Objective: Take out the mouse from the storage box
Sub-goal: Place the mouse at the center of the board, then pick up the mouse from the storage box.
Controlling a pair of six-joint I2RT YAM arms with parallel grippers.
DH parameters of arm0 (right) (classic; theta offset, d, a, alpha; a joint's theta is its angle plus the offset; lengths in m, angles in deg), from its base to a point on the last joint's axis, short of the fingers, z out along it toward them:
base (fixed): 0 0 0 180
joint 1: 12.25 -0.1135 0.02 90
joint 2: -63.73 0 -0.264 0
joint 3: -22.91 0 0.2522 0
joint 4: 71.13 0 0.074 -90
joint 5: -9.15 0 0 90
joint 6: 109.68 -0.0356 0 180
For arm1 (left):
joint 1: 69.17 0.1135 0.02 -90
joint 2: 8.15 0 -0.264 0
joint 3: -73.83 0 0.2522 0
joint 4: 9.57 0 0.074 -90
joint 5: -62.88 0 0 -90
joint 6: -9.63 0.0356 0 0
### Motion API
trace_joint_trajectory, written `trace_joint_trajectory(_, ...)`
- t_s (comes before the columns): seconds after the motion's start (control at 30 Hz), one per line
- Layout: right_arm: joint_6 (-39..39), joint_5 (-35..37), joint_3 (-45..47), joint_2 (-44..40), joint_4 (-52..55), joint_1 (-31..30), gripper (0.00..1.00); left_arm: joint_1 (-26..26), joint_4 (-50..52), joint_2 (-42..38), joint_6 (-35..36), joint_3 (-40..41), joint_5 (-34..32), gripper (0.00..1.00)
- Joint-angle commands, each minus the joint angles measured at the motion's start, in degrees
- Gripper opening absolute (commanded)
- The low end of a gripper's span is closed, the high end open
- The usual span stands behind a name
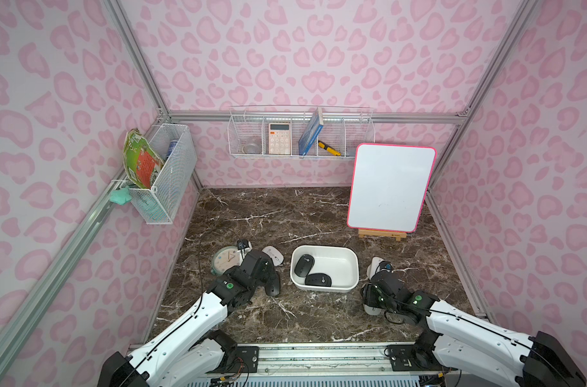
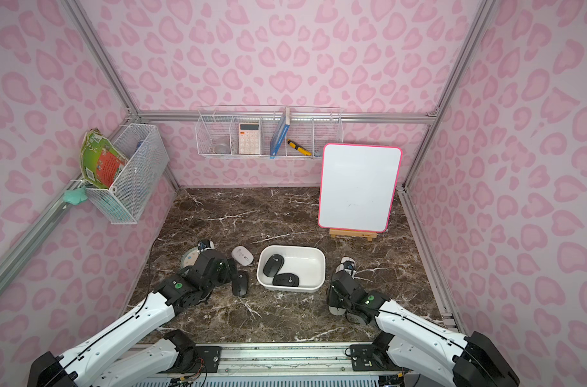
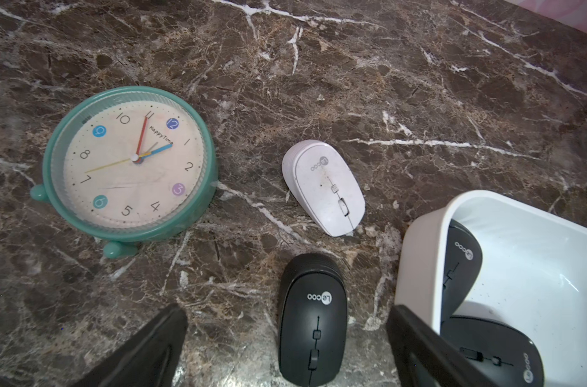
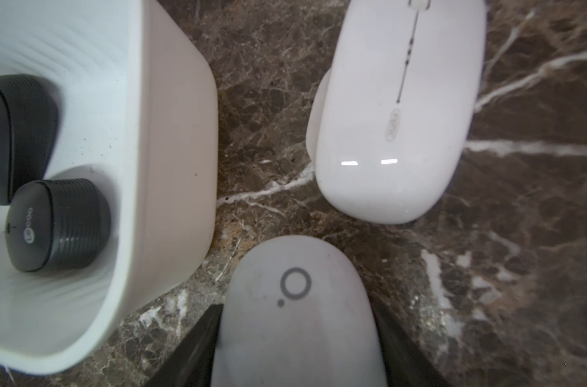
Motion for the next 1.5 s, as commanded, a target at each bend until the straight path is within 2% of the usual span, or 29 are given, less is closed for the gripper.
trace_joint_trajectory(0.0,-0.1,0.3,0.3,-0.5,-2.2,0.1,0.59,0.1,-0.7,0.5,0.7,-0.6,1.0,0.98)
trace_joint_trajectory(0.2,0.1,0.6,0.2,-1.6,-1.6,0.1,0.76,0.0,-0.3,1.5,1.0,-1.8,1.7,0.99)
trace_joint_trajectory(0.37,1.0,1.0,-0.5,-2.7,-0.7,0.2,0.81,0.1,0.6,2.8,1.9,-3.9,3.7,0.99)
trace_joint_trajectory(0.53,3.2,0.1,-1.2,-4.9,-0.7,1.4,0.81,0.1,3.5,6.7,2.6,-9.3,8.7,0.98)
trace_joint_trajectory(0.73,6.8,-6.4,-2.2,-7.3,-1.7,7.1,0.80,-0.8,5.7,14.3,3.8,-16.4,17.8,0.94)
trace_joint_trajectory(0.9,10.0,-14.2,-1.9,-7.5,-3.9,13.5,0.79,-5.1,9.4,22.9,6.1,-24.1,18.4,0.91)
trace_joint_trajectory(1.0,11.5,-16.2,-1.8,-7.3,-4.6,16.2,0.79,-7.1,12.3,27.9,6.7,-28.4,18.2,0.88)
trace_joint_trajectory(1.2,13.9,-17.0,-2.0,-5.4,-6.4,19.7,0.79,-9.8,14.8,36.2,6.1,-34.5,19.2,0.80)
trace_joint_trajectory(1.47,17.4,-10.9,-1.6,-4.3,-9.7,21.0,0.76,-11.7,15.3,44.7,5.8,-39.3,19.4,0.66)
